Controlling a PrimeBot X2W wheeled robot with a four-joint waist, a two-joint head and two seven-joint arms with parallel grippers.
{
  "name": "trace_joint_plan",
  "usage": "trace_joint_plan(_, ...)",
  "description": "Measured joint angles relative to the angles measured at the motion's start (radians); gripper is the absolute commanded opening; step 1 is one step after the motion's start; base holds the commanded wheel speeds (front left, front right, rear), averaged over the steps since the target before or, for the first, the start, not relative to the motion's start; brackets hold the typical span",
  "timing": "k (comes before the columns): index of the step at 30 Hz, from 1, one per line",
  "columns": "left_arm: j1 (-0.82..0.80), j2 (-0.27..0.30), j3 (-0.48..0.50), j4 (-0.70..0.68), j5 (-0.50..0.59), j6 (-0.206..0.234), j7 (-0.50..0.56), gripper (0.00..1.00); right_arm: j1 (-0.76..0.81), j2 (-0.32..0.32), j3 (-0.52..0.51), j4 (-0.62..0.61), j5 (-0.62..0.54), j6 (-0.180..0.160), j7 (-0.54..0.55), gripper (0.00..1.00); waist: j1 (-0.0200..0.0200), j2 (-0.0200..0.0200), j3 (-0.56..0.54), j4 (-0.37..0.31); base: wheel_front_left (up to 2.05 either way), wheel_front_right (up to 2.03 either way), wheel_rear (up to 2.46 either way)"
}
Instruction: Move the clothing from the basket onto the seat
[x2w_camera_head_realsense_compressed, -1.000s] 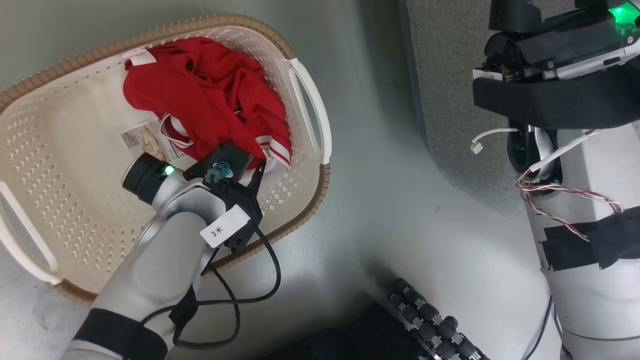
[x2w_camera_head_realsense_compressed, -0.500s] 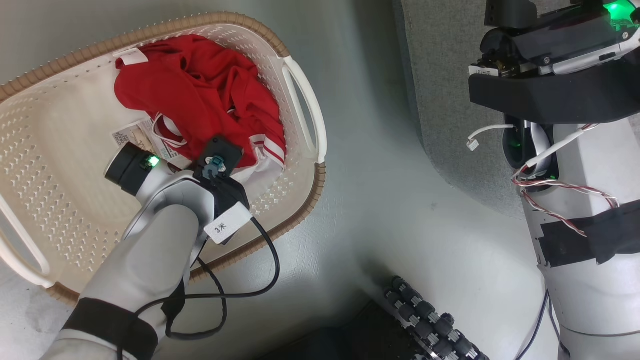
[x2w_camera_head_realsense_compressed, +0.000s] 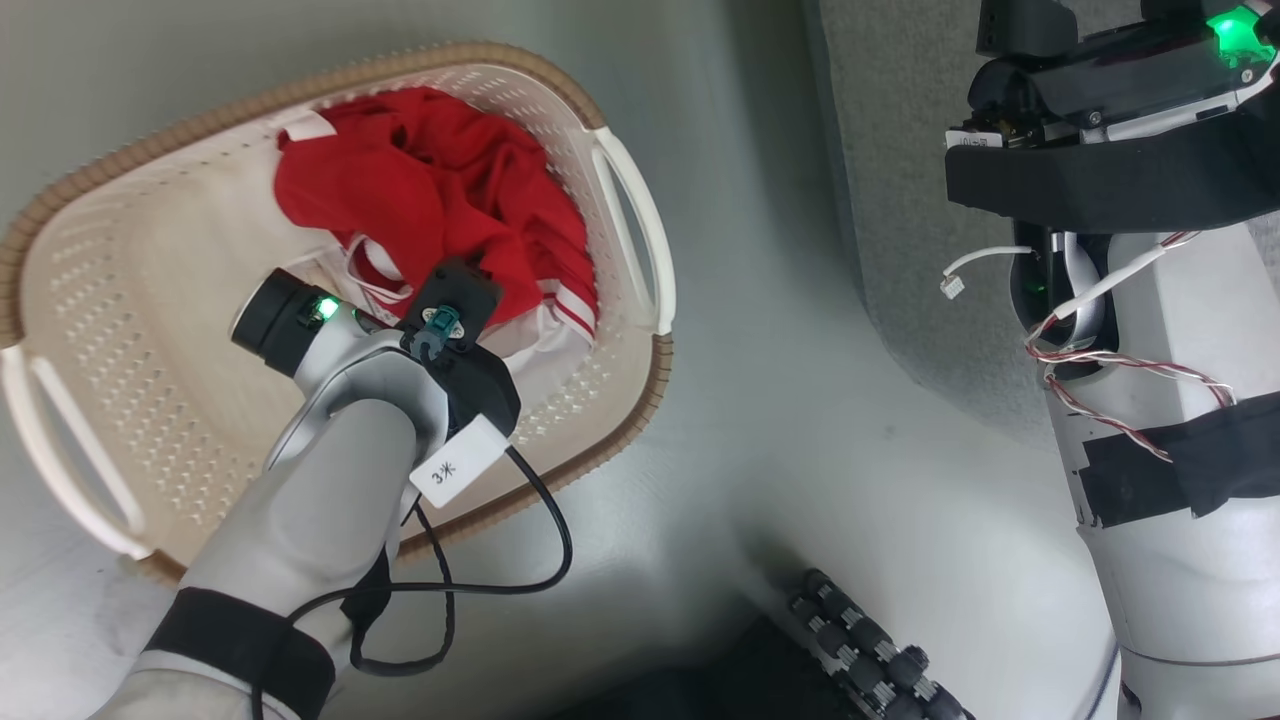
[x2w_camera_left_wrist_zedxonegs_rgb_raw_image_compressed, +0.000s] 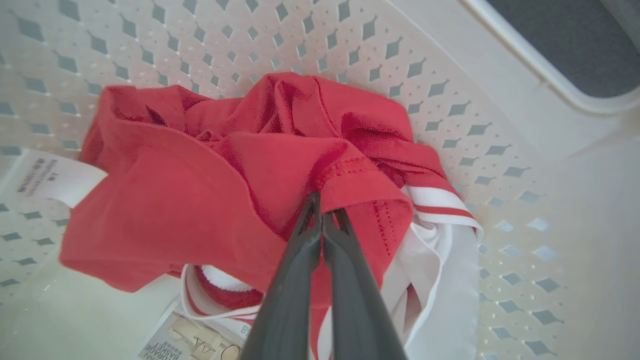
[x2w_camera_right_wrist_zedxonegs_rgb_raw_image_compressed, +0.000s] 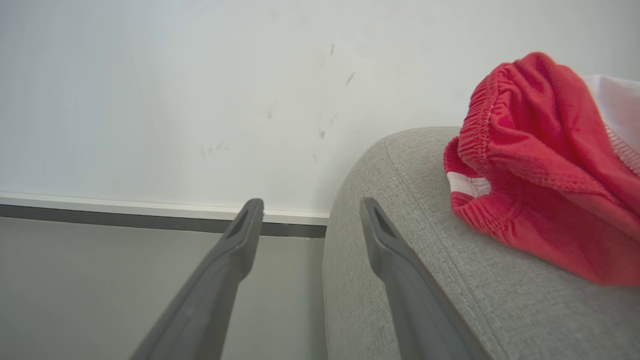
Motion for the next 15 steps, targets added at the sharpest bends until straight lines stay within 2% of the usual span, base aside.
trace_joint_plan(9,0.015,-0.023,-0.006,-0.033,-0.035,-0.019,-0.095,0.0,0.035,-0.019,-0.018,0.055,-0.01,0.009,0.0,1.0,0.0,0.0,-0.066,0.047,0.0,0.0,0.0)
trace_joint_plan(15,0.041,-0.044,0.007,-0.079,-0.074,-0.029,-0.116,0.0,0.095,-0.051,-0.031,0.091,-0.018,0.016,0.0,1.0,0.0,0.0,-0.131,0.093,0.0,0.0,0.0)
